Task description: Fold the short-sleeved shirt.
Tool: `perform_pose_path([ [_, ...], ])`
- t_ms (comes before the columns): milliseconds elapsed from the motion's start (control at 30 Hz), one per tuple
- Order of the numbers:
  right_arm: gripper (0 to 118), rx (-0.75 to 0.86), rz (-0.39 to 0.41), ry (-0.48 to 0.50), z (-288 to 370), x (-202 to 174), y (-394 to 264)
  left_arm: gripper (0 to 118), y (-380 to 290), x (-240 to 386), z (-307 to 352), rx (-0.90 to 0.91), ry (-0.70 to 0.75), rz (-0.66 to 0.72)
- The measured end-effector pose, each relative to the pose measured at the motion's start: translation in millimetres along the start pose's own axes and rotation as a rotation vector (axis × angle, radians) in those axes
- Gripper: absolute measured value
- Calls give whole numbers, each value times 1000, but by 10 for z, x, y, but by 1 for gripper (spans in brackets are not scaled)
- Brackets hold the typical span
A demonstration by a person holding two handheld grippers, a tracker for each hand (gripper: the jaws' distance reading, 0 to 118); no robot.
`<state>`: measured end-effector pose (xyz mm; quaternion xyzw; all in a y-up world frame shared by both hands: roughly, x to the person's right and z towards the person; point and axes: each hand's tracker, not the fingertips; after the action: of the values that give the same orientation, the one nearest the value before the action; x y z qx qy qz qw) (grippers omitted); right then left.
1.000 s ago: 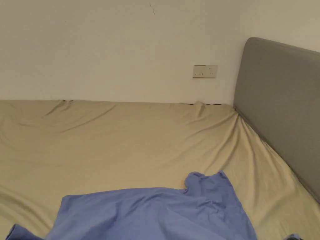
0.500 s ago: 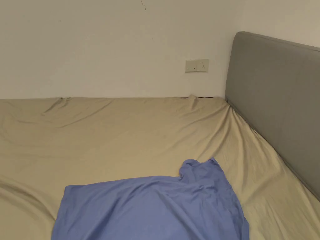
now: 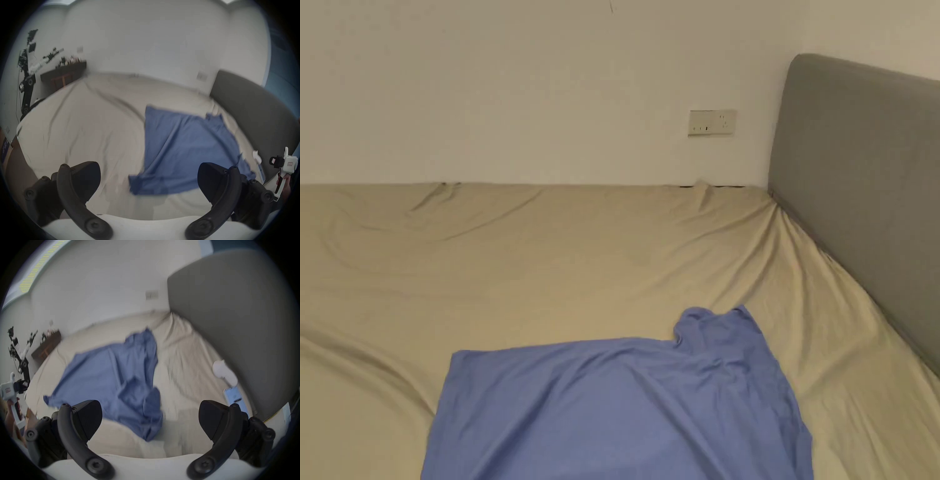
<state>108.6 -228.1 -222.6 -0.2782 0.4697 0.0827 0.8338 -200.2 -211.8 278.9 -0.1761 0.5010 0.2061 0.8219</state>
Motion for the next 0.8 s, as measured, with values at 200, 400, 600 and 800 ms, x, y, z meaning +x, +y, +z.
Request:
perform_pose_path([
  [200, 34, 165, -30, 101, 225, -157, 127, 48, 145, 205, 164, 146, -110, 48],
  [400, 3, 91, -1, 140, 154, -330, 71, 0, -53, -85, -144, -55, -84, 138],
  [600, 3, 38, -11, 123, 90, -274, -66, 91, -291, -592, -631, -346, 58, 198],
  [800, 3, 1, -35, 88, 74, -208, -124, 118, -587, -689, -1150, -472, 28, 162],
])
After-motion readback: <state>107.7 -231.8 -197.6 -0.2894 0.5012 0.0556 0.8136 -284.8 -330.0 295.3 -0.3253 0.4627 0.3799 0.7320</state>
